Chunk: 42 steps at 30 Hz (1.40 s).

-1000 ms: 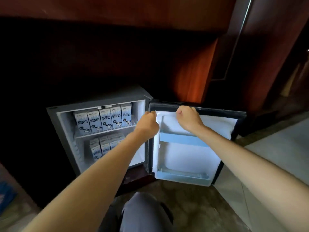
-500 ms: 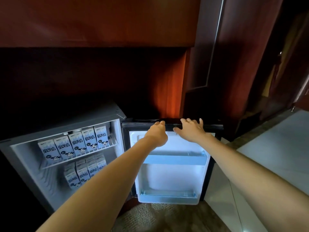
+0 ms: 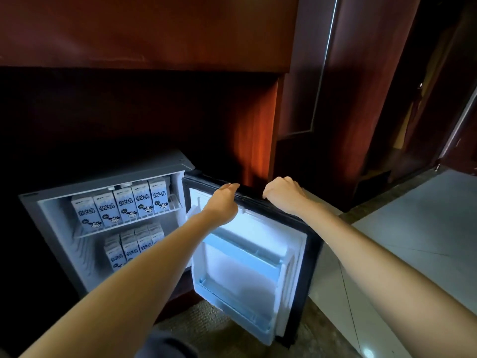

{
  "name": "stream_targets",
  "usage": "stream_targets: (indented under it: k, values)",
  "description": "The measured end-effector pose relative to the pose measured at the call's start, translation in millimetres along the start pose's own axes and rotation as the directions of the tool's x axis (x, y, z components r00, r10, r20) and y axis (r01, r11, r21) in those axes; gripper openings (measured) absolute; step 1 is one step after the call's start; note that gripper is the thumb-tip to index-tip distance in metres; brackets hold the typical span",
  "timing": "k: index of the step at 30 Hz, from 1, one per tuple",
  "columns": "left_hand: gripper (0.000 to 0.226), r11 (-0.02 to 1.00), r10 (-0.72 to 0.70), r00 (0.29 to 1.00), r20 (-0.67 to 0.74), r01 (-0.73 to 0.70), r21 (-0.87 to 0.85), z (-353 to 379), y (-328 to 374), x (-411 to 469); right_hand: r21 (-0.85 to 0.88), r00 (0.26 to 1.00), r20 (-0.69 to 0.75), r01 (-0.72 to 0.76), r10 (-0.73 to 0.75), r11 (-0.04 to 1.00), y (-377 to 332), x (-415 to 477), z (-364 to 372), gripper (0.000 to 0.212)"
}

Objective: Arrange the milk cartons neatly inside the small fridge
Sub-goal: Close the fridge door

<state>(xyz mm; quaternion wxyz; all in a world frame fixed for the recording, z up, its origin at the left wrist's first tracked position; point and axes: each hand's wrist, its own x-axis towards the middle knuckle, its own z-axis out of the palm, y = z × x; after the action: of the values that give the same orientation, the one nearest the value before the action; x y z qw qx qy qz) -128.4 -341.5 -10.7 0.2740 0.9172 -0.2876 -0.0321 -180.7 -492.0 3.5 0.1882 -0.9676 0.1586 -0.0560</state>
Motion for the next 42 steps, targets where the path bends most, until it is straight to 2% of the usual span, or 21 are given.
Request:
stream_targets:
  k: [2, 4, 6, 10, 15, 20, 22, 26, 29, 33, 35, 42]
  values:
    - [0.057, 0.999, -0.032, 0.998, -0.045, 0.031, -0.023, -6, -10, -15, 0.046, 0.992, 0.071, 0.101, -0.104, 0.994, -12, -16, 0, 0.03]
    - [0.055, 0.997, -0.073, 0.994, -0.084, 0.071, -0.029, -15, -25, -30, 0.169, 0.974, 0.123, 0.166, -0.188, 0.972, -30, -34, 0, 0.03]
    - [0.052, 0.995, -0.101, 0.99, -0.1, 0.101, -0.006, -25, -43, -41, 0.238, 0.954, 0.135, 0.231, -0.267, 0.943, -50, -44, 6, 0.035]
    - [0.047, 0.985, -0.173, 0.977, -0.123, 0.172, -0.019, -49, -78, -60, 0.19, 0.885, 0.186, 0.393, -0.426, 0.9, -97, -48, 33, 0.044]
    - [0.056, 0.961, -0.274, 0.951, -0.14, 0.275, -0.015, -81, -119, -81, 0.185, 0.806, 0.236, 0.512, -0.543, 0.839, -151, -38, 62, 0.051]
    - [0.055, 0.935, -0.339, 0.92, -0.194, 0.352, 0.034, -107, -165, -95, 0.159, 0.754, 0.282, 0.572, -0.593, 0.804, -196, -23, 94, 0.066]
    - [0.051, 0.929, -0.334, 0.917, -0.219, 0.36, 0.091, -115, -184, -98, 0.137, 0.734, 0.311, 0.594, -0.604, 0.793, -213, -16, 107, 0.071]
    - [0.046, 0.891, -0.283, 0.922, -0.265, 0.354, 0.284, -122, -222, -106, 0.1, 0.725, 0.312, 0.618, -0.614, 0.78, -246, 4, 130, 0.069]
    - [0.05, 0.801, -0.212, 0.944, -0.254, 0.317, 0.507, -123, -252, -107, 0.055, 0.727, 0.321, 0.625, -0.606, 0.779, -266, 24, 139, 0.07]
    - [0.069, 0.645, -0.223, 0.954, -0.2, 0.298, 0.704, -121, -285, -103, 0.003, 0.727, 0.33, 0.637, -0.602, 0.771, -283, 47, 148, 0.074]
    - [0.073, 0.622, -0.221, 0.954, -0.2, 0.296, 0.725, -122, -295, -94, -0.019, 0.734, 0.329, 0.634, -0.594, 0.773, -290, 56, 154, 0.076]
    - [0.074, 0.678, -0.216, 0.949, -0.229, 0.315, 0.665, -124, -309, -73, -0.066, 0.753, 0.303, 0.628, -0.584, 0.776, -303, 76, 167, 0.077]
